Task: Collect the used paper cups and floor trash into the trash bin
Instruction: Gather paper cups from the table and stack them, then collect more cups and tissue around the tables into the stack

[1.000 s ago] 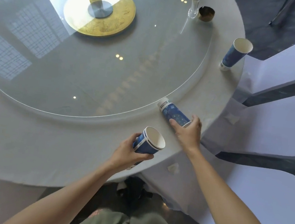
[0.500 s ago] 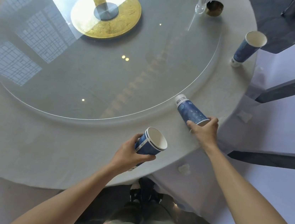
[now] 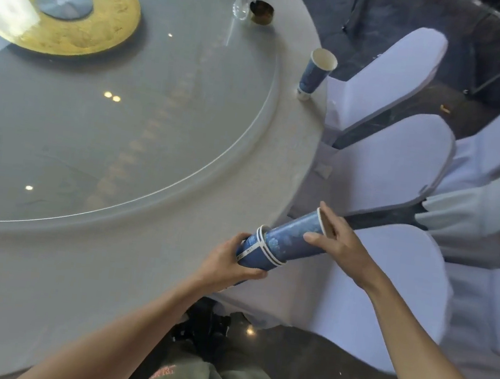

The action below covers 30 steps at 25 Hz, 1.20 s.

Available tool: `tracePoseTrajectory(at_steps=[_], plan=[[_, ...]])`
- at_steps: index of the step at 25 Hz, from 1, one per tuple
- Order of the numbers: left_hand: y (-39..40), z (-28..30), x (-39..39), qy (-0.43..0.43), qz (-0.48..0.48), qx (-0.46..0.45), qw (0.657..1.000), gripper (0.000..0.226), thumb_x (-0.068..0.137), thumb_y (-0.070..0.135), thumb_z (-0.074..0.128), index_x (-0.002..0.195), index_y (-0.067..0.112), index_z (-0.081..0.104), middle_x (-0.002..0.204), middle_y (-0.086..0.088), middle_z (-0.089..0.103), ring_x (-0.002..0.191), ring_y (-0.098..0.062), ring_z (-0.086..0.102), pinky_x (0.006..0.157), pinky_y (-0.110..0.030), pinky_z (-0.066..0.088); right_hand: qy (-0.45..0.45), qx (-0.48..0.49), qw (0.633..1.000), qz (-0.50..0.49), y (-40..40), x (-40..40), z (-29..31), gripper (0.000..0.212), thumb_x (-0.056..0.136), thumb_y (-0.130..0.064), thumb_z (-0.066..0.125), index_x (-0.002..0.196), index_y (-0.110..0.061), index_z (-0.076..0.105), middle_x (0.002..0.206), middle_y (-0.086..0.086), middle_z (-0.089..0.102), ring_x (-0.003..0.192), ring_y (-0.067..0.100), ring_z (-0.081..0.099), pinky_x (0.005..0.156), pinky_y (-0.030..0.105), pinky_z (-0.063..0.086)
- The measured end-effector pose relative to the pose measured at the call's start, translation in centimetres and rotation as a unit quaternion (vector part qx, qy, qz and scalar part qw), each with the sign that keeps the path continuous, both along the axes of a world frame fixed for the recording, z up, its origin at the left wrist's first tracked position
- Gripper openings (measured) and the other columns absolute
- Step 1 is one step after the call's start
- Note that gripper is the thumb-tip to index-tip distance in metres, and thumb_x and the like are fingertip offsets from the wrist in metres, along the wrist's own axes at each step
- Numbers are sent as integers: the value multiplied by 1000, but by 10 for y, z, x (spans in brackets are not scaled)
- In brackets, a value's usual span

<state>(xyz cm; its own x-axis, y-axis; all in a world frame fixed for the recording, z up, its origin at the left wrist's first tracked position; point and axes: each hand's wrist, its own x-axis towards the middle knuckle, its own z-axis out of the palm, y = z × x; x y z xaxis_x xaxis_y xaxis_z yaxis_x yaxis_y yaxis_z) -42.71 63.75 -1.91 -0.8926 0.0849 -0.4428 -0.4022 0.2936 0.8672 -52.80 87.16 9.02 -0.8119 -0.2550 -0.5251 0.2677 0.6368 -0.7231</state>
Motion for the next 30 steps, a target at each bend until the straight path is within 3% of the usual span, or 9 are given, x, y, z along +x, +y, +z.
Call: tracePoseTrajectory(at_steps=[3,8,16,18,20,22,25,27,30], plan=[[19,-5,7,7,-37,34,999,75,70,37,94,131,39,51,112,13,71,98,-7,74,87,-32,65,-8,45,999,29,4,23,-6,99,74,-56,77,160,-35,32,156,-3,36,144,16,39,114,38,40],[32,-15,21,-3,-48,66,997,82,72,38,94,142,27,52,125,5,70,108,-12,73,83,-21,62,-19,89,992,84,-8,54,-31,96,72,-64,76,155,-44,32,142,-13,39,135,14,48,107,47,52],[53,-38,31,-38,-48,34,998,78,78,33,90,142,25,46,127,7,67,100,-10,72,73,-10,58,-84,58,991,92,-9,72,-94,96,83,-72,60,162,-35,21,163,-14,22,148,14,34,117,48,42],[63,-58,43,-70,-45,18,996,74,76,32,90,136,26,47,126,4,68,99,-10,71,70,-8,55,-114,59,986,103,-4,74,-119,85,90,-68,56,161,-31,28,164,-8,25,149,14,33,120,46,37],[74,-85,56,-95,-31,-5,995,74,73,34,91,133,27,49,125,5,68,102,-9,69,70,-7,52,-130,26,988,74,3,70,-150,62,100,-55,54,153,-24,45,156,-2,41,144,13,41,118,34,36],[81,-114,63,-98,-7,-44,994,79,68,42,91,135,27,51,126,9,64,109,-8,65,72,-6,48,-125,6,992,-7,8,60,-184,43,106,-37,53,140,-13,60,137,-1,60,130,14,55,99,21,42],[91,-172,64,-125,40,-55,990,82,67,38,94,136,23,53,128,6,63,117,-10,62,79,-5,43,-89,100,990,-53,18,39,-264,40,103,-23,59,140,-7,59,135,11,62,125,26,60,89,25,41],[95,-208,62,-148,68,-52,985,84,68,33,96,138,22,51,133,4,63,124,-13,60,89,-12,45,-70,173,982,11,25,31,-322,49,100,-20,62,147,-12,51,144,16,53,123,33,60,94,34,47],[96,-250,54,-137,88,-58,985,84,73,29,96,143,21,50,141,3,62,130,-14,57,103,-30,50,-32,229,961,154,28,24,-391,66,98,-23,65,157,-28,35,160,11,32,123,38,62,101,48,54]])
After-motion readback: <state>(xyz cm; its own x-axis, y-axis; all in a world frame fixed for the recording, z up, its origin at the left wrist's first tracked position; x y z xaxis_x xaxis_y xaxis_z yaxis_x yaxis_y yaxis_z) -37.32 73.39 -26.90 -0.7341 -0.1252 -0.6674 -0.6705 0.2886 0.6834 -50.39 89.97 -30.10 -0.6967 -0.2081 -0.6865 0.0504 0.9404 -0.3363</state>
